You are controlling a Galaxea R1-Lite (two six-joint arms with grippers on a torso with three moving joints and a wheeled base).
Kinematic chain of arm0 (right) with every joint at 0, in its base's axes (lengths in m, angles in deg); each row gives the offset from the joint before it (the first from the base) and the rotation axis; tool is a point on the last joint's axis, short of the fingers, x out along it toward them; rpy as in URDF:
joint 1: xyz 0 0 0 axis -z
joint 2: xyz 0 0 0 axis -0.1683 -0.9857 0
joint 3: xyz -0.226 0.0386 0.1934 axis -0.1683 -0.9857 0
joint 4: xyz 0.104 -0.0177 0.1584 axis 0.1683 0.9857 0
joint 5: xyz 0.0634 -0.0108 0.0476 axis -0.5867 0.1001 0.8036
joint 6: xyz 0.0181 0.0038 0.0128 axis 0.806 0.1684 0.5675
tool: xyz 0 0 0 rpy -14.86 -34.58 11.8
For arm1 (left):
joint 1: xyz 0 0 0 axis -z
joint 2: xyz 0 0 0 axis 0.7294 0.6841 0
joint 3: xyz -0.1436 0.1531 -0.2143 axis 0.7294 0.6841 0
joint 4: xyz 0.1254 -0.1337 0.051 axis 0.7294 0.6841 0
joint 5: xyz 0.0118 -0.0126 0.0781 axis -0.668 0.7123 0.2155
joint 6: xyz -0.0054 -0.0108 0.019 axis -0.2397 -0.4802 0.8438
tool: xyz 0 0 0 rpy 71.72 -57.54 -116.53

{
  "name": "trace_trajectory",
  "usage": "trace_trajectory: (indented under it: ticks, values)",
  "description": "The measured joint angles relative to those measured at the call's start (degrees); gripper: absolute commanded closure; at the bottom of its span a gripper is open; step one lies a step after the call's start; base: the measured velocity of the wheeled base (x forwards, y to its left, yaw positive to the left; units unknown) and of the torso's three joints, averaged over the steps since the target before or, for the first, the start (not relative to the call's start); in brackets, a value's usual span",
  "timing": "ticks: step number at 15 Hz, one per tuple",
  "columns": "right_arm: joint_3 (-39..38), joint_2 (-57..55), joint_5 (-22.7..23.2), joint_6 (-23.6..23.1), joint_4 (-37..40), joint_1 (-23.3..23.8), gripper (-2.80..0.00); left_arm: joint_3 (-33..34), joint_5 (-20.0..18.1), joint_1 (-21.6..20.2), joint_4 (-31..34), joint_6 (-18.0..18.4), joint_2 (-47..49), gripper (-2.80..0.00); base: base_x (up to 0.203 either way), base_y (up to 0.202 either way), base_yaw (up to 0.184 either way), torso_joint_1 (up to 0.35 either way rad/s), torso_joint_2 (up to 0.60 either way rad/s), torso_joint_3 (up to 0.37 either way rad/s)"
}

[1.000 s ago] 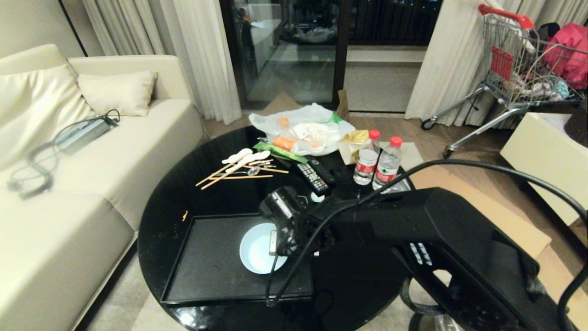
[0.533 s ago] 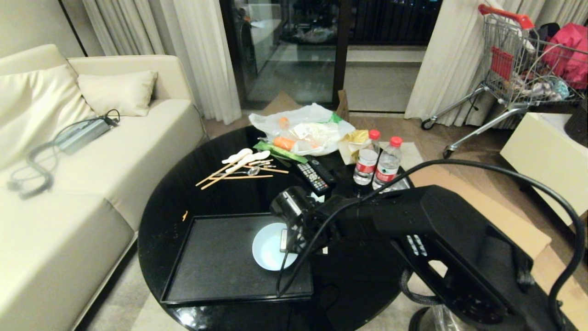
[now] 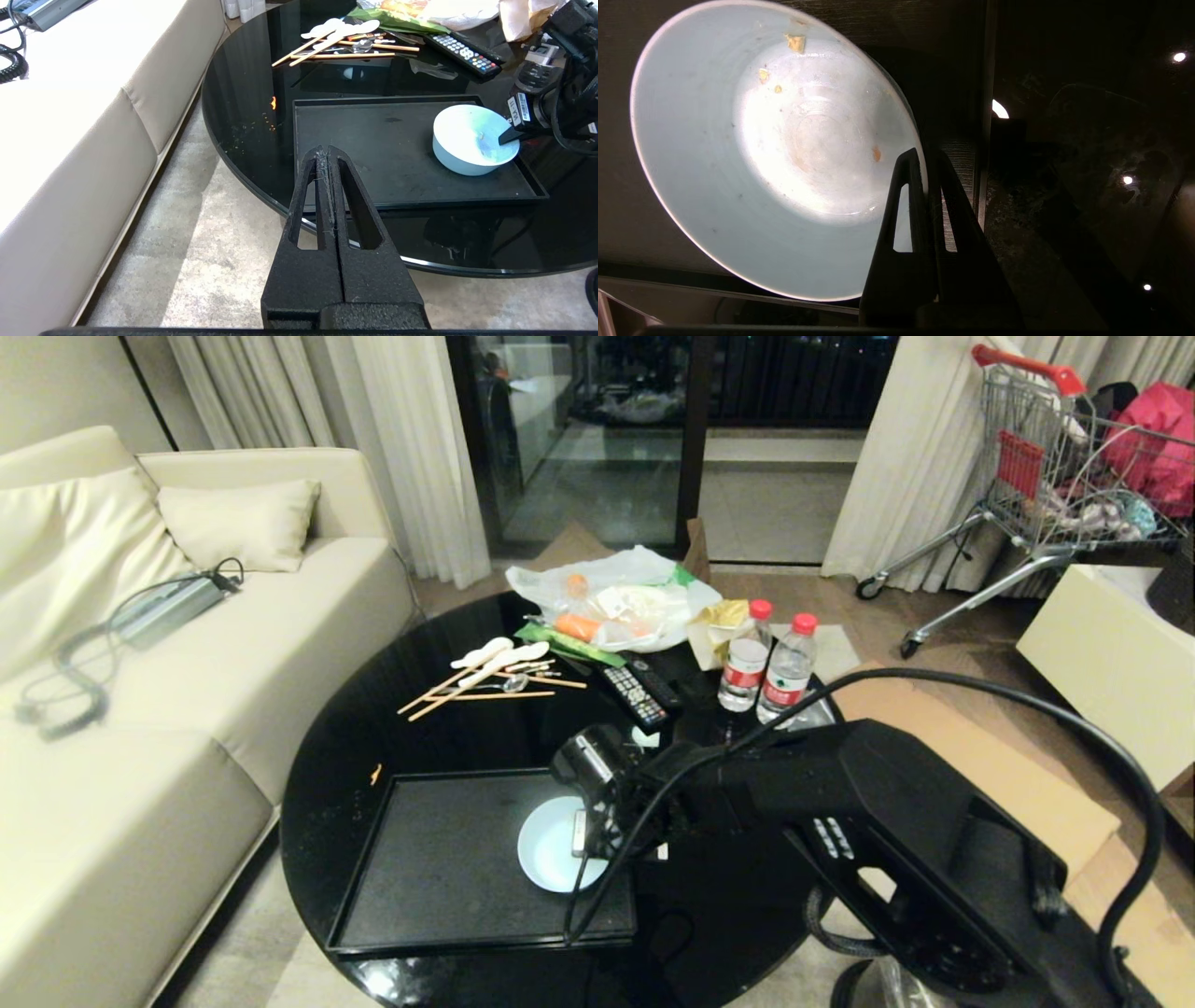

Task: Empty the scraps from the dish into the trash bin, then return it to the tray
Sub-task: Put the bowl back to the table

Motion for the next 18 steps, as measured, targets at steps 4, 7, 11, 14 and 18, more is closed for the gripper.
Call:
trace_trajectory:
  ticks: [4, 7, 11, 14, 18]
  values:
    - [0.0, 0.0, 0.0, 0.0, 1.2, 0.0, -2.8, 0.0, 0.0, 0.0, 0.0, 0.0, 0.0, 0.0, 0.0, 0.0, 0.0, 0.0, 0.0, 0.0]
    - [0.0, 0.5, -0.2, -0.2, 1.3, 0.0, -2.8, 0.0, 0.0, 0.0, 0.0, 0.0, 0.0, 0.0, 0.0, 0.0, 0.0, 0.0, 0.0, 0.0]
    - [-0.2, 3.6, -0.7, -0.4, 2.4, -0.1, -2.8, 0.0, 0.0, 0.0, 0.0, 0.0, 0.0, 0.0, 0.0, 0.0, 0.0, 0.0, 0.0, 0.0]
    - [-1.4, 8.1, -3.2, -1.1, 6.9, -0.3, -2.8, 0.0, 0.0, 0.0, 0.0, 0.0, 0.0, 0.0, 0.0, 0.0, 0.0, 0.0, 0.0, 0.0]
    - [-12.2, 15.5, -8.5, -3.1, 7.4, -0.1, -2.8, 0.0, 0.0, 0.0, 0.0, 0.0, 0.0, 0.0, 0.0, 0.0, 0.0, 0.0, 0.0, 0.0]
